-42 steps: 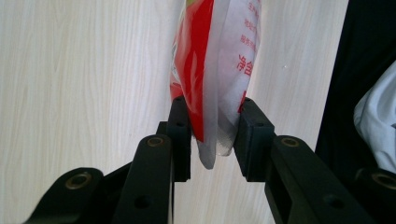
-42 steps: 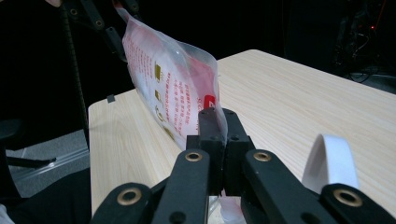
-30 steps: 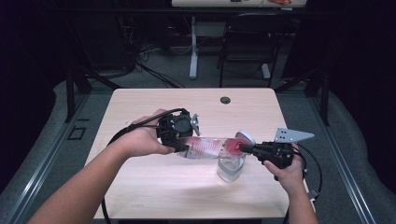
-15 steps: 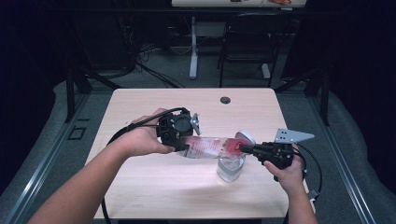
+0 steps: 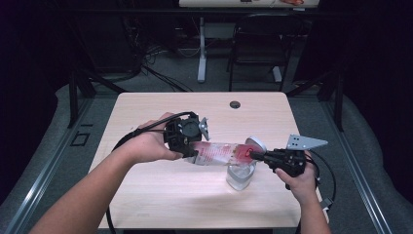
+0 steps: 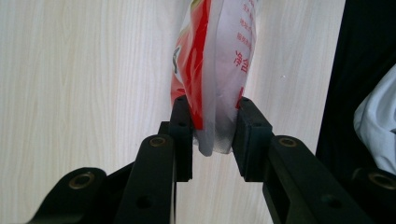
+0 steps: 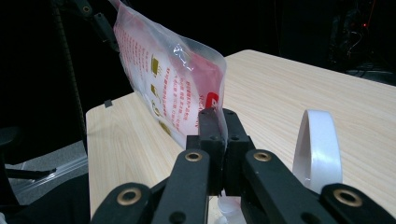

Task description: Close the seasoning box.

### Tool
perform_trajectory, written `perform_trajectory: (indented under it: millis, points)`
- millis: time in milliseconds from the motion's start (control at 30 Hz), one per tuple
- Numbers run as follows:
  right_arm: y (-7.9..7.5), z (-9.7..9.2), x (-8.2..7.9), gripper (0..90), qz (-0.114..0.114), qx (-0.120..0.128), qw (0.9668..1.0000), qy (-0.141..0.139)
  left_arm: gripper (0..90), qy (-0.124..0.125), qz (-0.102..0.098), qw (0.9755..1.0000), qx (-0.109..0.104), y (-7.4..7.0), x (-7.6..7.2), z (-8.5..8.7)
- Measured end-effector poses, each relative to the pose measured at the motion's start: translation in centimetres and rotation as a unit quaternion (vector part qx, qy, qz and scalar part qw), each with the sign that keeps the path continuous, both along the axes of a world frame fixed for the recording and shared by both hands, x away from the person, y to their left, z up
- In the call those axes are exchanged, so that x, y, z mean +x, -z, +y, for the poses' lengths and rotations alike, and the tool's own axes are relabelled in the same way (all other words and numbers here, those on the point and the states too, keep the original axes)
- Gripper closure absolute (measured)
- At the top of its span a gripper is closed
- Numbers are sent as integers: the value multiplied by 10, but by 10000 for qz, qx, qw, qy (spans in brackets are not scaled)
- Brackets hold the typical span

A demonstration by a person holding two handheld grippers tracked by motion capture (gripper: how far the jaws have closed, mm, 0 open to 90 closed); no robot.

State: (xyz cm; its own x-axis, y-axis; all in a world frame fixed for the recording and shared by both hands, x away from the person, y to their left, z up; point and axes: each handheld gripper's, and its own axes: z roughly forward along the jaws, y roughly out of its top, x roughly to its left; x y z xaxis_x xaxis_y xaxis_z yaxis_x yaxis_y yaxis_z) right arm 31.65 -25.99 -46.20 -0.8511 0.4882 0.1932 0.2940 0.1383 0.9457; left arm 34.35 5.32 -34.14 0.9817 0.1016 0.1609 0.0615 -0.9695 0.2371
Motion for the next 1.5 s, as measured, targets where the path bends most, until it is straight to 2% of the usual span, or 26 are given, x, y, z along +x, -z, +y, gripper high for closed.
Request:
perform_trajectory:
  millis: [800,1500]
  points:
    - [1,0,-1,900,7,83,10000,20,728,54,-103,9999,-15,-14,0,-4]
    - [1,-1,0,900,30,191,9998,-13,735,55,-173,9998,-54,-20,0,-5]
